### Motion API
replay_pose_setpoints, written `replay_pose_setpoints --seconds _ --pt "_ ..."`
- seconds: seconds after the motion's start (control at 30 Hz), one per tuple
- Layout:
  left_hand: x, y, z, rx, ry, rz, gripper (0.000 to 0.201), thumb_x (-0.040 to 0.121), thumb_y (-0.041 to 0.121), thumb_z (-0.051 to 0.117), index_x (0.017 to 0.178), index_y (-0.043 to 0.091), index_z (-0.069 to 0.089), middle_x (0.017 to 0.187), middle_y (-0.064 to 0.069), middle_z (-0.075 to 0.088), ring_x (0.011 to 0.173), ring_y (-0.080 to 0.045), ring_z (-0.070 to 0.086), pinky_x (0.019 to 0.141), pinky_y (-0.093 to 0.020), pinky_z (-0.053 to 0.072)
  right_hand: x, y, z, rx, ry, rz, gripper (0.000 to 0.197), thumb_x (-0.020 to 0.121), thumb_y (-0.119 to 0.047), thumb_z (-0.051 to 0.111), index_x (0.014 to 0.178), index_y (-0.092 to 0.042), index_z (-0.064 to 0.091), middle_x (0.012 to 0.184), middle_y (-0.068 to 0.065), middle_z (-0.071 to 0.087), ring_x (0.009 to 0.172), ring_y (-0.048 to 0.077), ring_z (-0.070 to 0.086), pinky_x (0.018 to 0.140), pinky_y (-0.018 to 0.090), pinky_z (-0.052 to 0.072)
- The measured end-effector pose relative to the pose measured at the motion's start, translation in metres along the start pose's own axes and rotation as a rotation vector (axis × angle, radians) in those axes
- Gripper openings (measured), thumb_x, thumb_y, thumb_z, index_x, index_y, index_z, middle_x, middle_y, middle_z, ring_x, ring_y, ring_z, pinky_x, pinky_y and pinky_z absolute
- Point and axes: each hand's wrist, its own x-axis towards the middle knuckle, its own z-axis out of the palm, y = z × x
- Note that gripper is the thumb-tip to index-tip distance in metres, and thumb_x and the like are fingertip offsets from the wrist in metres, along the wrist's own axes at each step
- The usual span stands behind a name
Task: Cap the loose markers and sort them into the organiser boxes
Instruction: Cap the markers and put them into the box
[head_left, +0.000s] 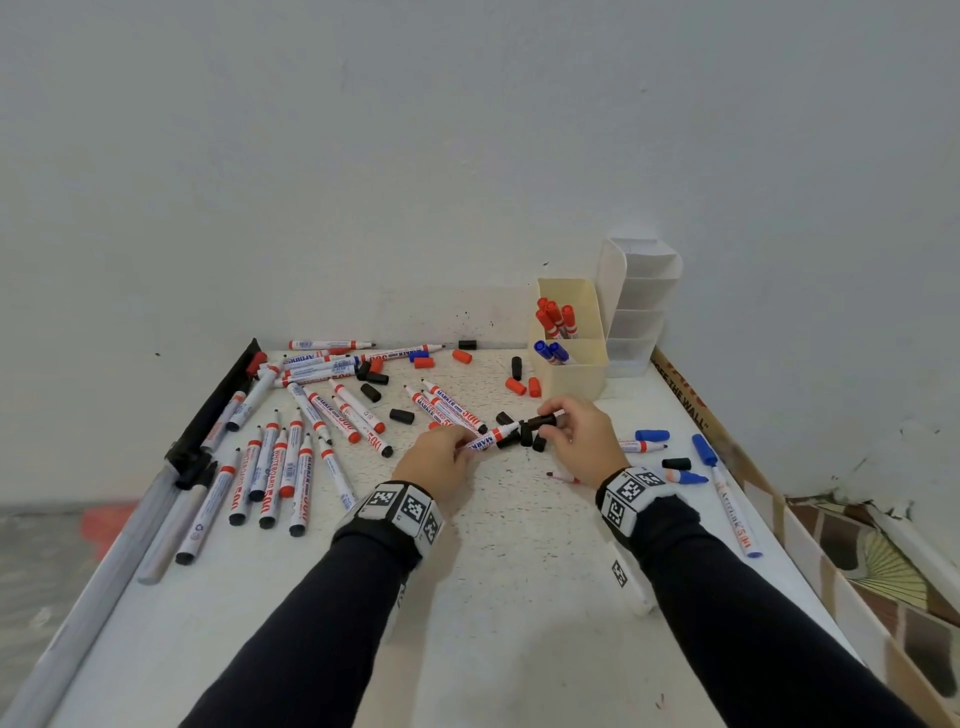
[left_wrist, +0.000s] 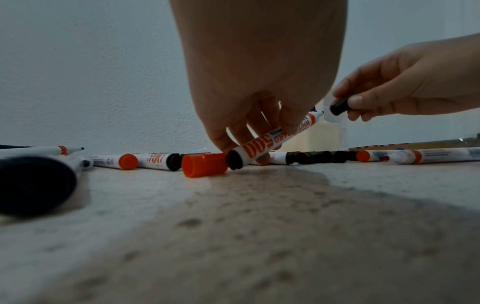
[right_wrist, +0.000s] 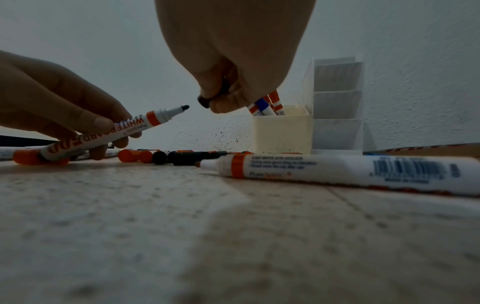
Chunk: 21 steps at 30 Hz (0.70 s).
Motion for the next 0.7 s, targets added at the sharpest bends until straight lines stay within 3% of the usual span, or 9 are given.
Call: replay_pose_setpoints --seconds 0.1,0.23,0.3,0.37,0.43,0.53,0.63,0.7 --pt "0.001 -0.001 0.001 0.004 -0.01 0.004 0.026 0.096 0.02 0.046 0.118 0.016 0.058 0.114 -0.004 0.059 0.092 -0.012 0.051 0.081 -0.022 0.038 -0.001 -0.003 0.003 0.053 -0.016 0.004 0.018 0.084 0.005 0.058 0.1 -0.004 0.059 0.107 0.01 0.059 0.092 0.014 0.06 0.082 0.009 0.044" --pt "0.003 0.0 0.002 0.017 -0.056 0.02 0.029 0.097 0.018 0.043 0.123 0.014 0.057 0.119 -0.006 0.059 0.103 -0.018 0.054 0.086 -0.022 0.038 -0.001 -0.006 0.008 0.069 -0.123 0.011 0.018 0.085 0.005 0.056 0.101 -0.002 0.061 0.108 0.012 0.062 0.096 0.018 0.062 0.077 0.005 0.045" --pt "0.003 0.002 0.0 0.002 -0.061 0.033 0.031 0.098 0.015 0.039 0.124 0.012 0.056 0.116 -0.008 0.061 0.098 -0.018 0.054 0.08 -0.019 0.038 0.0 -0.007 0.01 0.069 -0.139 0.013 0.017 0.087 -0.001 0.057 0.103 -0.004 0.062 0.104 0.01 0.063 0.092 0.019 0.063 0.079 0.012 0.046" --pt "0.002 0.005 -0.002 -0.07 -0.065 0.032 0.032 0.099 0.015 0.035 0.124 0.012 0.055 0.104 -0.006 0.064 0.088 -0.015 0.054 0.068 -0.018 0.039 0.0 -0.008 0.01 0.036 -0.097 0.018 0.015 0.09 -0.011 0.056 0.102 -0.007 0.063 0.091 0.003 0.062 0.079 0.012 0.059 0.073 0.018 0.045" --pt "-0.001 0.009 -0.002 -0.154 -0.06 0.054 0.029 0.099 0.019 0.038 0.121 0.015 0.056 0.093 -0.002 0.063 0.081 -0.015 0.055 0.066 -0.018 0.04 0.0 -0.008 0.01 0.038 -0.07 0.031 0.017 0.094 -0.021 0.051 0.09 -0.008 0.062 0.075 0.0 0.056 0.065 0.007 0.048 0.064 0.018 0.037" --pt "-0.006 0.011 -0.004 -0.204 -0.028 0.137 0.025 0.086 0.031 0.062 0.108 0.019 0.058 0.093 0.0 0.06 0.083 -0.014 0.055 0.068 -0.018 0.041 -0.001 -0.009 0.012 0.049 -0.084 0.08 0.035 0.097 -0.032 0.042 0.069 -0.012 0.049 0.059 0.0 0.041 0.056 0.01 0.036 0.053 0.017 0.029" --pt "-0.007 0.013 -0.006 -0.159 0.003 0.173 0.025 0.082 0.028 0.069 0.103 0.015 0.063 0.087 0.007 0.056 0.076 -0.005 0.05 0.063 -0.008 0.033 -0.001 -0.012 0.012 0.061 -0.091 0.124 0.043 0.098 -0.035 0.037 0.06 -0.017 0.042 0.055 -0.001 0.035 0.054 0.011 0.034 0.055 0.024 0.028" --pt "-0.006 0.013 -0.005 -0.144 0.004 0.165 0.024 0.085 0.029 0.065 0.104 0.014 0.066 0.082 0.01 0.056 0.069 0.001 0.046 0.06 -0.007 0.031 -0.002 -0.015 0.011 0.064 -0.08 0.138 0.047 0.098 -0.035 0.036 0.055 -0.018 0.039 0.053 -0.001 0.033 0.052 0.011 0.032 0.054 0.025 0.027"
